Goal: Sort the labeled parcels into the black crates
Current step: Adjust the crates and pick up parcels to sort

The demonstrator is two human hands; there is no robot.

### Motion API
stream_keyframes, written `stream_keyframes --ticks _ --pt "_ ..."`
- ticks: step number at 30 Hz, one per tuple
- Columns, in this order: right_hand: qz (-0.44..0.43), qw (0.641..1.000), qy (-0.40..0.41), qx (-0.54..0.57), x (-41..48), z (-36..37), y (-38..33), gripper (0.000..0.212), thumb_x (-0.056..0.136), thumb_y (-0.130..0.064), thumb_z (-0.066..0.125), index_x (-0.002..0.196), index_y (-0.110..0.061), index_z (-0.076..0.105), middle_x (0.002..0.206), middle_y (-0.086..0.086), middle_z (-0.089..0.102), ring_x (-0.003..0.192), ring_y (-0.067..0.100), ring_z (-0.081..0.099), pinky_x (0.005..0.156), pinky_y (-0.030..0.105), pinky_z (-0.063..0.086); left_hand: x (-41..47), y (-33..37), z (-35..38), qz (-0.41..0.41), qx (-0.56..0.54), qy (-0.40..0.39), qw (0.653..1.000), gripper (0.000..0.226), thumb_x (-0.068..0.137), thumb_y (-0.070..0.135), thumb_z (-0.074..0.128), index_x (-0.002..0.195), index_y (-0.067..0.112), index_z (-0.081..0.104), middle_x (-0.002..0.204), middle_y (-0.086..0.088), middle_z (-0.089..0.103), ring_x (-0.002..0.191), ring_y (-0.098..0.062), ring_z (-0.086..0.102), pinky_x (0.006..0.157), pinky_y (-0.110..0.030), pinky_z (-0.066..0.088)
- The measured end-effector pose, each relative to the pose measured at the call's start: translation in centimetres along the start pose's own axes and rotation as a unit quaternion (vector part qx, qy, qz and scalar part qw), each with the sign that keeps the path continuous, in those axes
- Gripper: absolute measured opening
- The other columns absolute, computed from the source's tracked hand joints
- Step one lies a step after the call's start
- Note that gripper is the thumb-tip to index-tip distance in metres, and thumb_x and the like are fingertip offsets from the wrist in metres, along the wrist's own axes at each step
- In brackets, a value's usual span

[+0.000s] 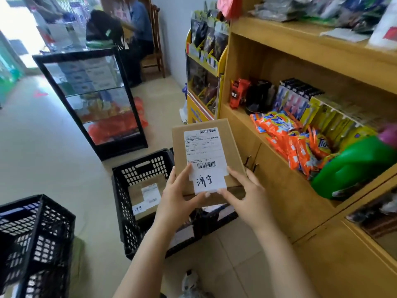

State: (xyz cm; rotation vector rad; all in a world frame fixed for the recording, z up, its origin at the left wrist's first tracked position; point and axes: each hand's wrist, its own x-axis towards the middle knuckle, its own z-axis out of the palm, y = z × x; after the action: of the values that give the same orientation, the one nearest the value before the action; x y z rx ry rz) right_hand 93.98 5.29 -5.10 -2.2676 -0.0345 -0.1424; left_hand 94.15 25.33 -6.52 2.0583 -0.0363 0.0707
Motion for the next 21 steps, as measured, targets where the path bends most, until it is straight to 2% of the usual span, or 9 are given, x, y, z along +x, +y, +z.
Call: stream_keyframes --ticks 2,3,4,6,7,11,14,18,21 --pt "-0.015 1.000 -0.011 -0.003 3.2 1.0 -1.1 0.060 0.084 -0.049 0.070 0.139 -0.043 0.048 0.157 0.000 0.029 0.143 0.020 0.031 0.112 0.040 0.038 2.6 -0.3 -1.3 0.001 -0.005 0.018 1.000 0.093 0.071 0.047 0.079 0.149 0.036 0.030 0.158 0.008 0.021 0.135 -0.001 0.033 0.099 -0.008 0.035" --pt "-0.025 1.000 -0.015 -0.005 4.7 1.7 -1.7 0.059 0.084 -0.050 0.069 0.139 -0.042 0.048 0.157 -0.001 0.029 0.142 0.020 0.033 0.111 0.039 0.039 3.8 -0.6 -2.0 0.001 -0.007 0.029 1.000 0.091 0.072 0.044 0.080 0.149 0.035 0.030 0.156 0.009 0.023 0.133 0.000 0.035 0.100 -0.010 0.038" --pt "-0.030 0.999 -0.022 -0.006 6.1 2.4 -2.2 0.059 0.084 -0.050 0.068 0.139 -0.042 0.048 0.156 -0.003 0.030 0.140 0.019 0.035 0.110 0.039 0.040 4.9 -1.2 -2.8 0.001 -0.005 0.036 0.999 0.092 0.072 0.044 0.080 0.149 0.035 0.030 0.154 0.010 0.025 0.133 -0.001 0.036 0.104 -0.018 0.041" --pt "-0.036 0.998 -0.041 -0.002 8.5 3.9 -3.3 0.059 0.084 -0.053 0.066 0.138 -0.044 0.046 0.155 -0.005 0.031 0.138 0.018 0.036 0.109 0.040 0.042 6.8 -2.1 -4.6 -0.011 0.009 0.042 0.999 0.094 0.069 0.056 0.078 0.147 0.042 0.029 0.155 0.010 0.024 0.135 -0.007 0.036 0.108 -0.035 0.043" --pt "-0.036 0.998 -0.052 0.000 9.5 4.8 -3.7 0.059 0.084 -0.054 0.066 0.138 -0.046 0.045 0.155 -0.004 0.030 0.138 0.019 0.036 0.108 0.041 0.042 7.6 -2.7 -5.6 -0.022 0.019 0.046 0.999 0.095 0.065 0.064 0.076 0.146 0.046 0.029 0.156 0.009 0.022 0.136 -0.009 0.036 0.107 -0.038 0.043" --pt "-0.037 0.994 -0.101 -0.008 12.7 8.9 -4.7 0.060 0.085 -0.055 0.064 0.139 -0.046 0.042 0.153 -0.003 0.031 0.138 0.021 0.035 0.106 0.041 0.043 9.7 -5.5 -8.2 -0.075 0.056 0.065 0.993 0.097 0.059 0.069 0.072 0.145 0.046 0.032 0.157 0.004 0.023 0.137 -0.015 0.035 0.109 -0.040 0.040" --pt "-0.034 0.989 -0.146 0.005 14.1 12.0 -4.7 0.066 0.085 -0.051 0.067 0.143 -0.043 0.037 0.153 -0.005 0.029 0.137 0.017 0.035 0.102 0.030 0.039 10.1 -8.0 -9.0 -0.120 0.056 0.075 0.988 0.101 0.057 0.073 0.069 0.146 0.045 0.031 0.159 0.003 0.019 0.143 -0.019 0.027 0.111 -0.048 0.038" --pt "-0.026 0.978 -0.205 0.026 15.7 16.0 -3.9 0.075 0.084 -0.046 0.071 0.147 -0.039 0.030 0.151 -0.007 0.029 0.138 0.013 0.032 0.104 0.028 0.034 10.2 -11.5 -9.2 -0.191 0.055 0.096 0.975 0.097 0.065 0.059 0.078 0.147 0.046 0.028 0.159 0.004 0.018 0.146 -0.018 0.020 0.112 -0.049 0.035" --pt "-0.032 0.966 -0.256 0.022 17.1 18.8 -2.8 0.075 0.084 -0.045 0.071 0.146 -0.039 0.031 0.150 -0.009 0.029 0.135 0.011 0.034 0.101 0.025 0.034 10.2 -13.5 -8.7 -0.233 0.053 0.119 0.964 0.095 0.069 0.051 0.080 0.148 0.044 0.028 0.159 0.000 0.021 0.147 -0.018 0.017 0.115 -0.047 0.030"
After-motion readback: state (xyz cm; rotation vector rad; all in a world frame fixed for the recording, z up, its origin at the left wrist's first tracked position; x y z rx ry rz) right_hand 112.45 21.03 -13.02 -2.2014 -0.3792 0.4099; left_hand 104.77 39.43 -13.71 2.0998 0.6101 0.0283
